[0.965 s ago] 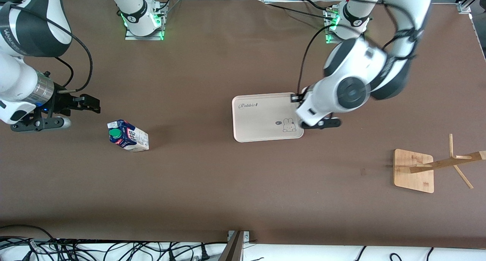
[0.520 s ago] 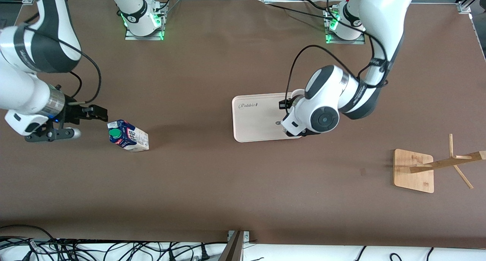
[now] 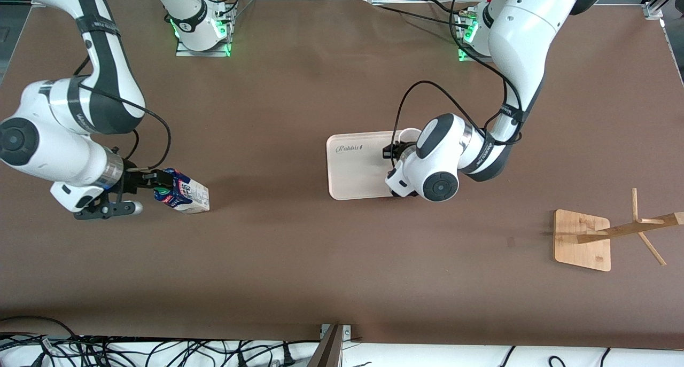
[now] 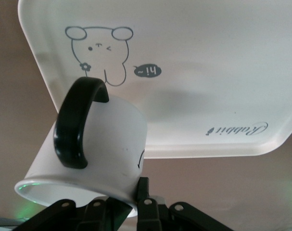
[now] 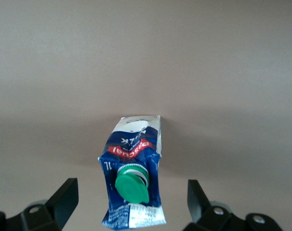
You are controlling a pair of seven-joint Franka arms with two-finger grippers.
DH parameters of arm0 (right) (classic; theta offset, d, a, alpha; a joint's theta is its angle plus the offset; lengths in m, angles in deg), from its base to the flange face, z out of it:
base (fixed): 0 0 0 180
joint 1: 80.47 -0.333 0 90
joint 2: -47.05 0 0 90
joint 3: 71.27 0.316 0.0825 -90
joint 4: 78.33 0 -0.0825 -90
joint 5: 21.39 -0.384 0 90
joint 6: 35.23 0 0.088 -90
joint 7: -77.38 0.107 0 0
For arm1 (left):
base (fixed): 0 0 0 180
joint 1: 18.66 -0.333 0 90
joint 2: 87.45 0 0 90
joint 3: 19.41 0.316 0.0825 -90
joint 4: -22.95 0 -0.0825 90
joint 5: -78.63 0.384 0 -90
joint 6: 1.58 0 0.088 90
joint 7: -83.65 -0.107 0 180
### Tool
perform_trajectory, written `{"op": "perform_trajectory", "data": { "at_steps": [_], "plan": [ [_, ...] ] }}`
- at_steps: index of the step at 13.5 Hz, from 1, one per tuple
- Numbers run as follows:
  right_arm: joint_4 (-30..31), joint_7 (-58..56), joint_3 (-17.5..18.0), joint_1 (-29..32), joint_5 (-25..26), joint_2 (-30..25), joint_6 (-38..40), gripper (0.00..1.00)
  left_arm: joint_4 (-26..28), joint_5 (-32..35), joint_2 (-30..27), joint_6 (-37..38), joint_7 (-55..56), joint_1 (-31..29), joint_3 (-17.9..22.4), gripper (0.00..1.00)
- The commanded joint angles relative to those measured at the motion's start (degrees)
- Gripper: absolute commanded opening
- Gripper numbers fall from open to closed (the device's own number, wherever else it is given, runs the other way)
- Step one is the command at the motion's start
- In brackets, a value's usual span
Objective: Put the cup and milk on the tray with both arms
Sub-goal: 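Lower the mug onto the tray while the right gripper grasps the carton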
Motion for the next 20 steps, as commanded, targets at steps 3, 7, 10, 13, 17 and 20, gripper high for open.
{"op": "perform_trajectory", "data": {
  "at_steps": [3,7,10,13,17,20],
  "plan": [
    [5.01,0.78,0.64,0.32,-0.33,-0.80,-3.14,1.00,-2.21,-0.39,2.51,-0.41,-0.87,0.09,0.92,0.26],
    [6.24,0.69,0.64,0.41,-0.15,-0.54,-3.84,0.82,-2.30,2.94,1.98,-0.24,-1.04,0.44,1.28,1.00],
    [6.16,0.43,0.63,0.41,-0.15,-0.36,-3.75,0.57,-2.56,2.77,-0.38,0.29,-0.78,-0.26,1.28,1.00],
    [5.55,0.25,0.64,0.41,-0.24,-0.10,-3.66,0.54,-2.47,3.47,-7.76,3.52,-1.12,-0.35,1.54,1.00],
    [1.69,2.08,1.87,-0.55,-0.85,-0.27,0.80,0.54,-8.78,15.48,-14.36,8.90,-1.22,-0.26,1.54,1.00],
    [-3.31,9.98,1.87,-5.72,-1.21,-0.36,7.83,0.54,-12.74,22.44,-17.08,9.43,-1.65,-2.27,1.81,1.00]
  ]
}}
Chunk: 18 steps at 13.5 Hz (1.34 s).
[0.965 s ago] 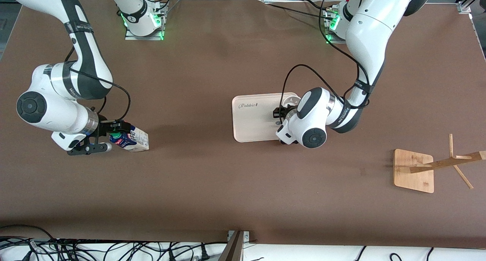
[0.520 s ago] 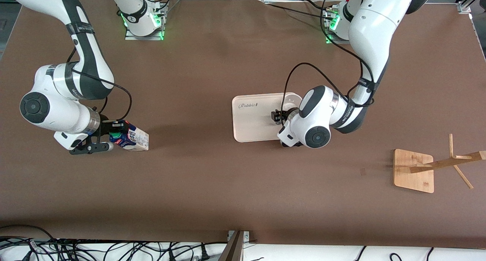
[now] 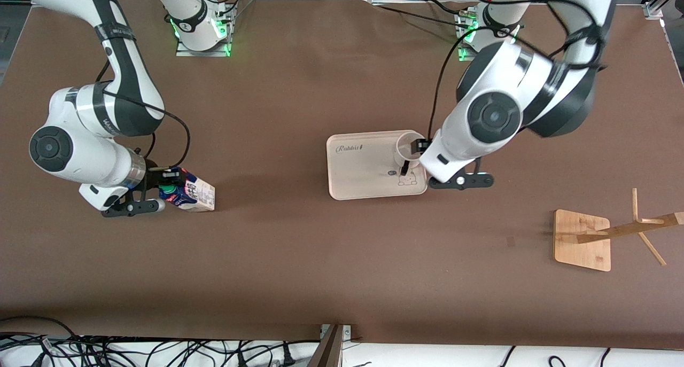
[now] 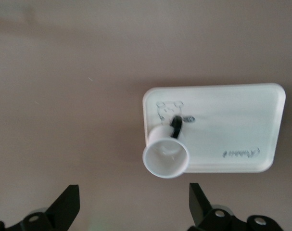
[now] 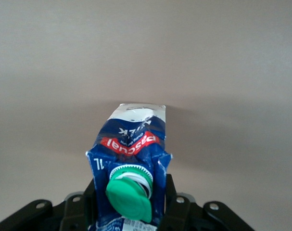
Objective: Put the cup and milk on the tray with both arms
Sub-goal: 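Release the mug and withdraw the left gripper while the right gripper lifts the carton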
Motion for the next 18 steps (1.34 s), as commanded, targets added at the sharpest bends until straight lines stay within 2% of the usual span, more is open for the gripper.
{"op": "perform_trajectory", "data": {
  "at_steps": [1,4,6,9,11,13,15,18],
  "plan": [
    [-4.82,9.07,0.10,-5.22,-1.10,-0.30,6.30,0.54,-4.52,5.03,-1.26,1.01,-2.77,-3.17,0.16,1.00],
    [-7.63,18.49,0.10,-12.42,-6.71,0.05,7.99,0.54,-7.17,5.22,-1.62,1.01,-12.44,-8.71,-0.02,1.00],
    [-10.09,23.15,0.10,-18.04,-6.99,1.27,7.90,0.54,-7.26,5.40,-4.59,1.01,-13.07,-10.99,0.24,1.00],
    [-17.29,29.56,0.01,-25.26,-6.99,5.92,7.56,0.54,-7.35,3.39,-6.71,1.10,-13.51,-15.21,-0.11,1.00],
    [-21.51,34.05,-0.08,-30.26,-6.90,9.79,5.72,0.54,-4.47,2.06,-9.17,-0.04,-14.21,-16.10,0.42,1.00],
    [-24.33,36.08,-0.25,-33.96,-6.46,12.87,3.17,0.54,5.16,1.00,-16.69,-6.77,-17.97,-16.63,3.31,1.00],
    [-24.43,36.09,-0.52,-35.73,-5.94,13.58,1.93,0.54,15.28,0.22,-23.39,-15.21,-23.85,-16.72,5.24,1.00],
    [-23.64,36.00,-0.52,-36.18,-3.12,14.54,1.93,0.54,25.76,-6.80,-29.72,-20.60,-25.02,-16.72,9.81,1.00]
  ]
}}
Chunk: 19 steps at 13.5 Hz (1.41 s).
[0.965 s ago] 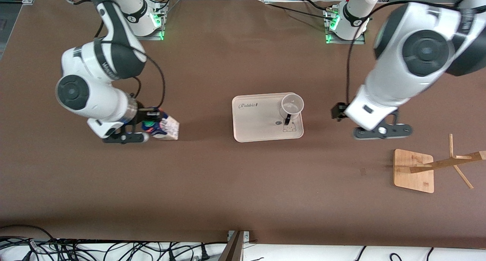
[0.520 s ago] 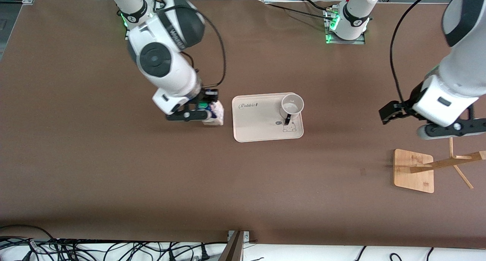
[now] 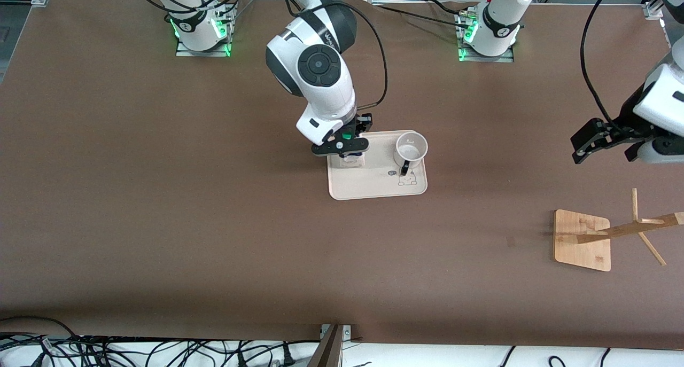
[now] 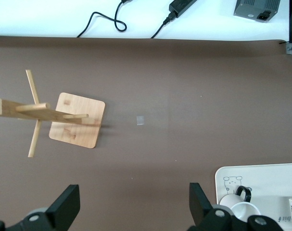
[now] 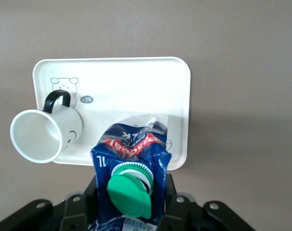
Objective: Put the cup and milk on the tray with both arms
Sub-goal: 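Lower the milk carton onto the tray beside the mug with the right gripper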
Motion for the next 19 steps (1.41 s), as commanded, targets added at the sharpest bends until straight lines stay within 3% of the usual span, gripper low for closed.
{"op": "perform_trajectory", "data": {
  "at_steps": [1,4,7,16,17,19],
  "plan": [
    [-1.21,0.38,-0.66,-0.40,1.85,1.35,0.65,0.54,11.43,-4.81,-8.16,-2.98,-1.92,-0.34,2.51,1.00],
    [0.90,0.11,-0.57,-0.66,3.18,1.78,0.30,0.55,10.12,-4.38,-6.49,1.68,-1.74,-0.52,2.16,1.00],
    [0.99,0.11,-0.57,-0.75,3.62,2.31,-0.49,0.55,9.94,-1.57,-6.49,2.57,-0.43,-0.52,1.81,1.00],
    [0.90,0.11,-0.13,-0.75,3.53,2.58,-2.07,0.57,9.85,-1.56,-5.96,2.66,0.02,-0.87,1.81,1.00],
    [0.99,0.20,-0.13,-0.75,3.70,2.84,-2.16,0.59,9.77,-1.56,-5.96,2.66,0.02,-0.78,1.81,1.00],
    [0.99,0.11,-0.13,-0.67,4.84,3.37,-2.34,0.77,9.59,-1.39,-5.88,2.57,0.02,-0.61,1.72,1.00]
  ]
}}
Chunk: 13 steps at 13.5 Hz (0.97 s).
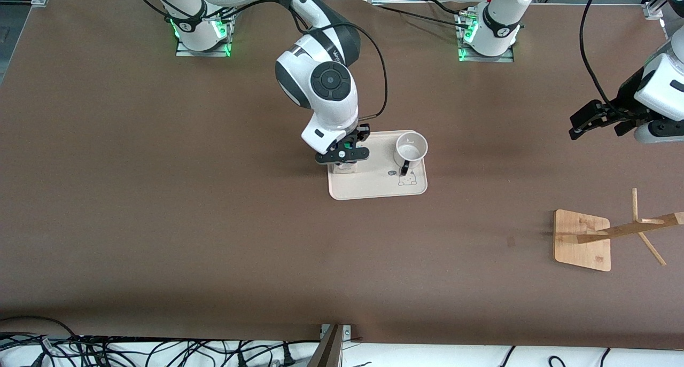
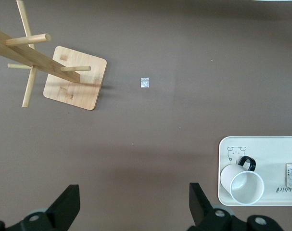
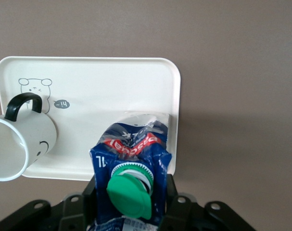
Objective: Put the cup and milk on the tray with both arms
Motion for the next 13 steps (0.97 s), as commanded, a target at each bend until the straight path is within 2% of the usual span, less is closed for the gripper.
{"op": "perform_trajectory", "data": {
  "at_steps": [1,2,6,10,13],
  "plan": [
    [0.29,0.13,0.08,-0.03,1.46,0.27,-0.73,0.89,-0.51,1.20,-0.37,0.24,0.50,0.11,-0.64,1.00],
    [0.20,-0.31,0.08,0.23,1.55,0.19,-0.73,1.00,-1.30,1.20,-0.20,0.32,0.59,0.11,-0.64,1.00],
    [-0.24,-0.66,-0.01,2.16,0.85,-2.87,0.49,1.00,-1.31,1.11,0.59,0.41,0.68,0.20,-0.55,1.00],
    [1.33,-2.67,0.08,11.02,-0.12,-12.09,8.21,1.00,-1.31,1.11,0.68,0.59,0.68,0.20,-0.55,1.00],
    [8.44,-8.54,-0.44,19.98,-0.99,-21.32,10.25,1.00,-1.31,1.20,0.68,0.59,0.68,0.20,-0.64,1.00]
  ]
}}
